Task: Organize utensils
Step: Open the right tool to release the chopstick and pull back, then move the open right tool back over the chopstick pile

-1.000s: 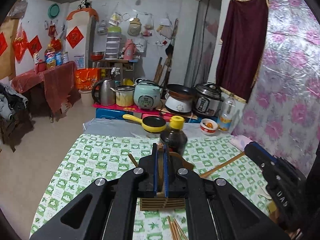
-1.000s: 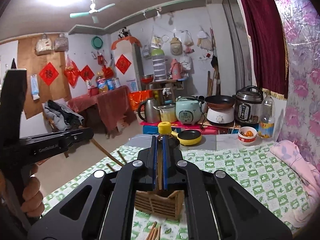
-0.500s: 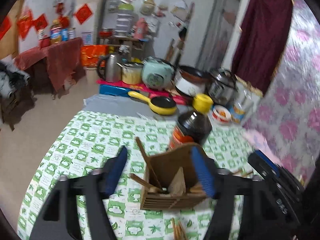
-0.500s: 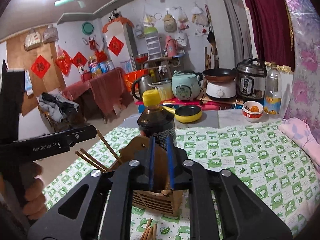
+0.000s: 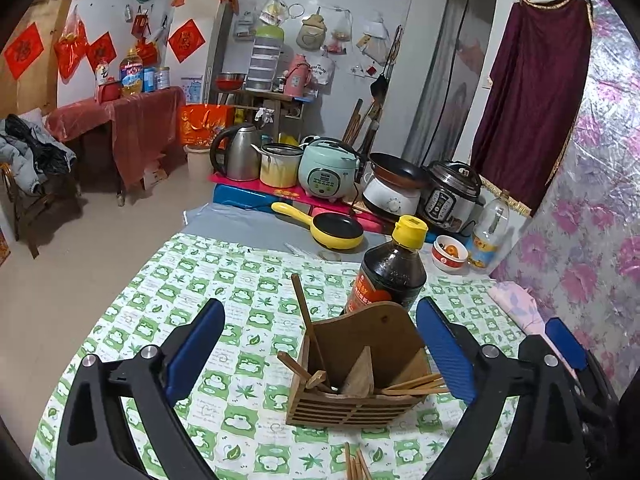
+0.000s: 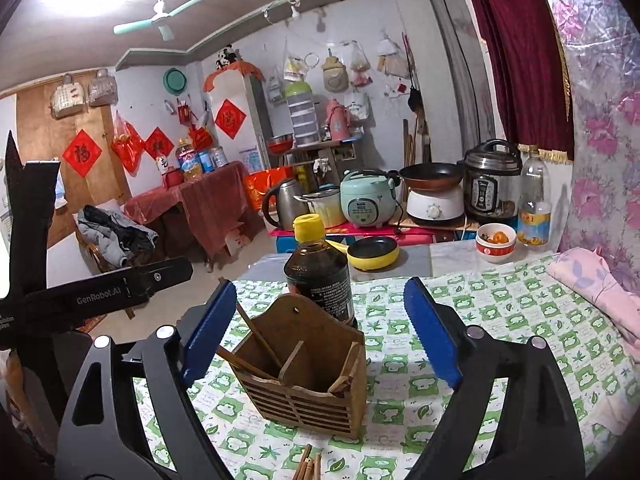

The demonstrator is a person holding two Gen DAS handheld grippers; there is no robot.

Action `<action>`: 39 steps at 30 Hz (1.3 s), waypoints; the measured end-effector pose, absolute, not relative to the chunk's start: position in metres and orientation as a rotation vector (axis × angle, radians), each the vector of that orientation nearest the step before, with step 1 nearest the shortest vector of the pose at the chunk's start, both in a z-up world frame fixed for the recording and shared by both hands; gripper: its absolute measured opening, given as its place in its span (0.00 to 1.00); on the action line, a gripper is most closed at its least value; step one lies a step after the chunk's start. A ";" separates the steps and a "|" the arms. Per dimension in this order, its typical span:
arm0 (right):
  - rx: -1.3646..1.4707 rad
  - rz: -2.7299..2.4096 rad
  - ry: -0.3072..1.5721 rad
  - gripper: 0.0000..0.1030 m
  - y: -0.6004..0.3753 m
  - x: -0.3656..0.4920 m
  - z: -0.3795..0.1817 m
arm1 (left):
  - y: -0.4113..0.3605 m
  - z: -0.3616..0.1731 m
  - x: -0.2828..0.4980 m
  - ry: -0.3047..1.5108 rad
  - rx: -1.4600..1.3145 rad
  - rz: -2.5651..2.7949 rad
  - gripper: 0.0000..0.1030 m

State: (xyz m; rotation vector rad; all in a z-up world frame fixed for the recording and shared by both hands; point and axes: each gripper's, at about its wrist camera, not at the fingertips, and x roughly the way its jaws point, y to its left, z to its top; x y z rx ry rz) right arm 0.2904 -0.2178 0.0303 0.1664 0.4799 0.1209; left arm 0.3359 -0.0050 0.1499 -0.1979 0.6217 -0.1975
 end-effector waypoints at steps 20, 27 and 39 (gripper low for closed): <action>0.110 0.017 0.505 0.93 -0.224 0.186 -0.024 | -0.011 0.038 0.242 0.660 -0.077 -0.169 0.94; -0.018 0.010 0.807 0.93 -0.226 0.160 -0.111 | -0.024 0.000 0.195 0.674 0.105 -0.112 0.94; 0.078 0.147 0.919 0.93 -0.230 0.141 -0.123 | -0.009 -0.033 0.171 0.824 0.058 -0.143 0.94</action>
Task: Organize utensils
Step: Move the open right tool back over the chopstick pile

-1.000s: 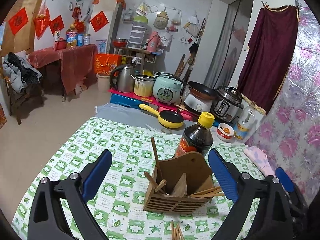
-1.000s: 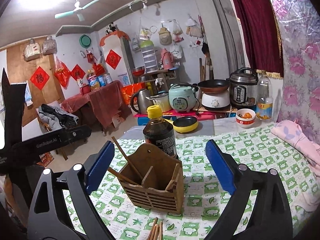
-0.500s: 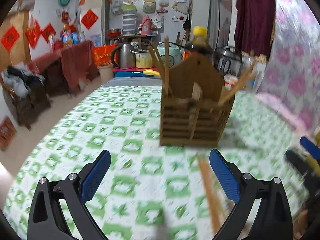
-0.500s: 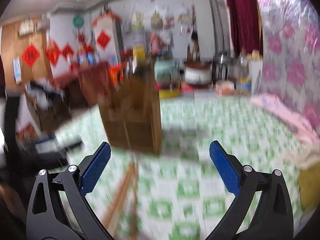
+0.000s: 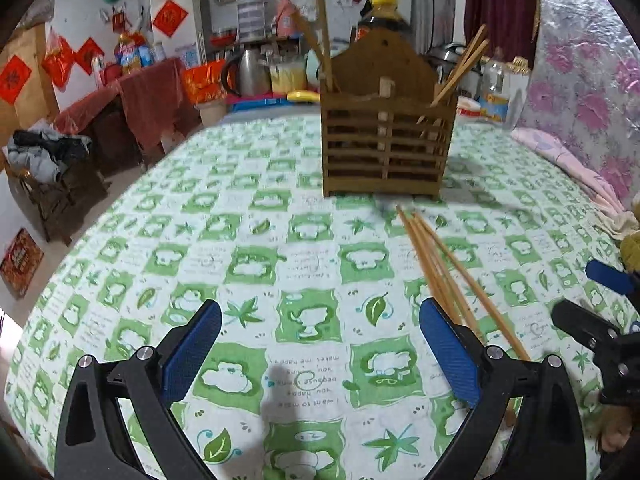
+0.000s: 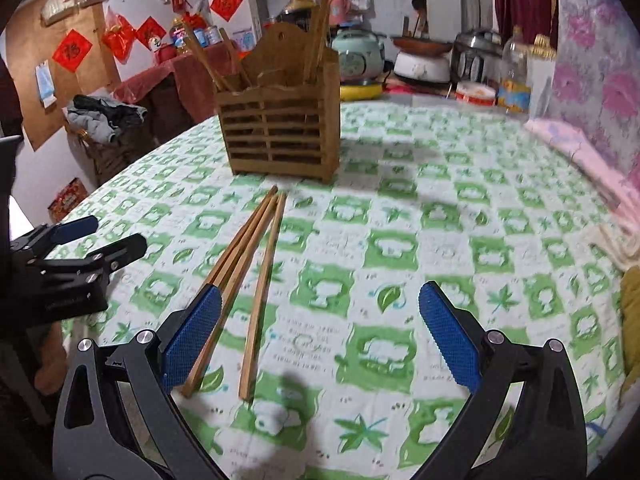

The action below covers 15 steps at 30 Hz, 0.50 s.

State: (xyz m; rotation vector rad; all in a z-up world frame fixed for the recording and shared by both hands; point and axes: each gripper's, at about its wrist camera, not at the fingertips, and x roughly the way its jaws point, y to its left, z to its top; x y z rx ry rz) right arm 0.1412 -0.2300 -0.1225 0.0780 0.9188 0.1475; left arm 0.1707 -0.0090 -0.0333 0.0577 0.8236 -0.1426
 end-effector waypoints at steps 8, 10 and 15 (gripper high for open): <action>0.078 0.178 1.015 0.93 -0.222 0.150 -0.138 | -0.013 -0.037 0.180 0.864 0.052 -0.163 0.94; 0.045 0.181 1.033 0.93 -0.216 0.152 -0.140 | -0.014 -0.039 0.182 0.874 0.051 -0.166 0.94; -0.010 0.167 1.076 0.93 -0.208 0.155 -0.146 | -0.014 -0.040 0.185 0.890 0.036 -0.164 0.94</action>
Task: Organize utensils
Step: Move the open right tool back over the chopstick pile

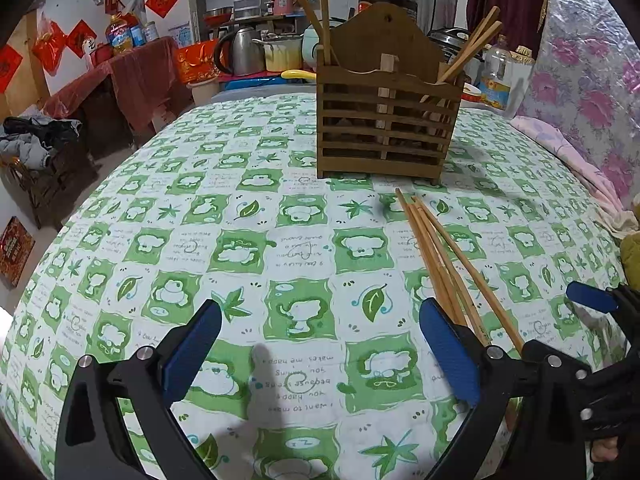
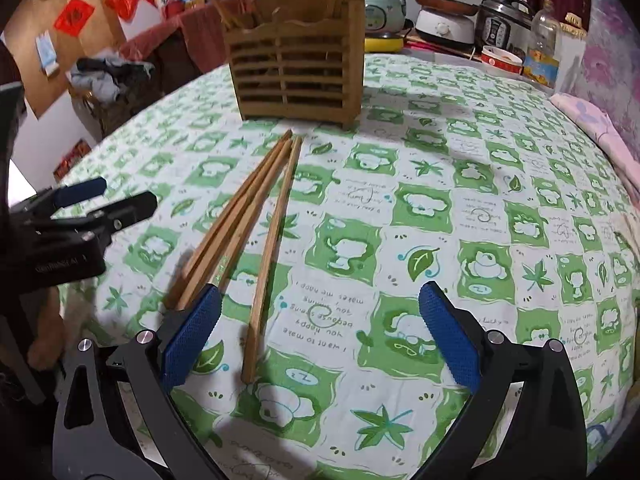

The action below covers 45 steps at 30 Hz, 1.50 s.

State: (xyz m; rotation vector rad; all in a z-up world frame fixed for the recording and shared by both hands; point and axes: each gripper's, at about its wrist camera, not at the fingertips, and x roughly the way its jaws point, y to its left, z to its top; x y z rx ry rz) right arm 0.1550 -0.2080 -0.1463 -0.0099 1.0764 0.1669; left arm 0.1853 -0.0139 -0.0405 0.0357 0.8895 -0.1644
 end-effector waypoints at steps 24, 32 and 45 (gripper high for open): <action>0.286 0.025 1.021 0.85 -0.274 0.153 -0.144 | -0.039 -0.040 0.168 0.878 0.126 -0.365 0.94; 0.328 0.027 1.022 0.85 -0.281 0.153 -0.147 | -0.058 -0.056 0.173 0.957 0.243 -0.364 0.94; 0.329 0.027 1.022 0.85 -0.281 0.153 -0.147 | -0.035 -0.064 0.194 1.038 0.128 -0.261 0.95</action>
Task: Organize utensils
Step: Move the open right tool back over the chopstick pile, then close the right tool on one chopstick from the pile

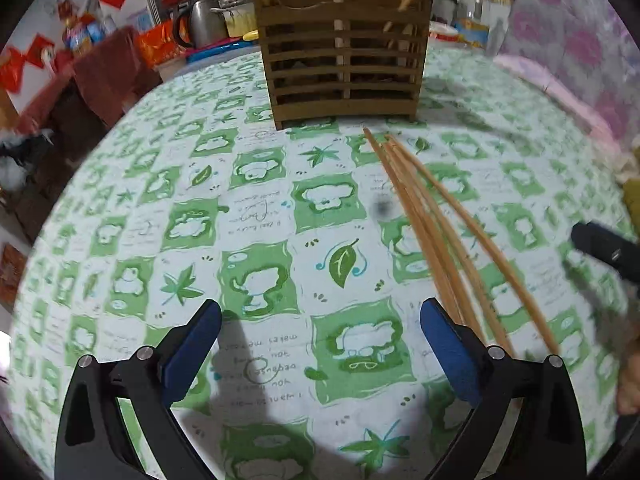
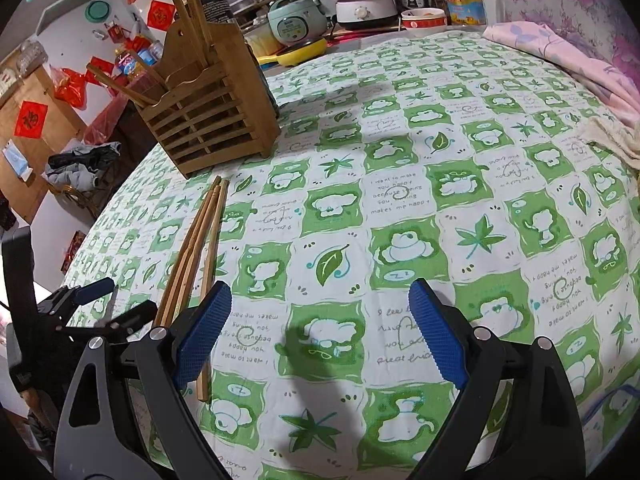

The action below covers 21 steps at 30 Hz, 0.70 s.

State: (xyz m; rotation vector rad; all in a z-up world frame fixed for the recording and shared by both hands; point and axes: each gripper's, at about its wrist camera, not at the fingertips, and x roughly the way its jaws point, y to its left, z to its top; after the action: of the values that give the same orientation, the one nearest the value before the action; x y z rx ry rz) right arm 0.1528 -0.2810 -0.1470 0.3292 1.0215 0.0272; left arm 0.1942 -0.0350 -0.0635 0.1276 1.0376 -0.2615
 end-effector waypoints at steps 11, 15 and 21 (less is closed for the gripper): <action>0.330 0.027 1.022 0.85 -0.280 0.153 -0.147 | -0.048 -0.049 0.174 0.926 0.161 -0.396 0.95; 0.330 0.028 1.022 0.85 -0.281 0.153 -0.147 | -0.061 -0.059 0.176 0.977 0.249 -0.386 0.96; 0.314 0.039 1.009 0.85 -0.278 0.151 -0.145 | -0.047 -0.066 0.190 1.009 0.221 -0.237 0.96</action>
State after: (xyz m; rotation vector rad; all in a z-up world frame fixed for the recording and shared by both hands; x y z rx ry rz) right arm 0.1512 -0.2779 -0.1448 0.3136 1.0089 0.0391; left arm 0.1897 -0.0474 -0.0661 0.2206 1.0092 -0.2371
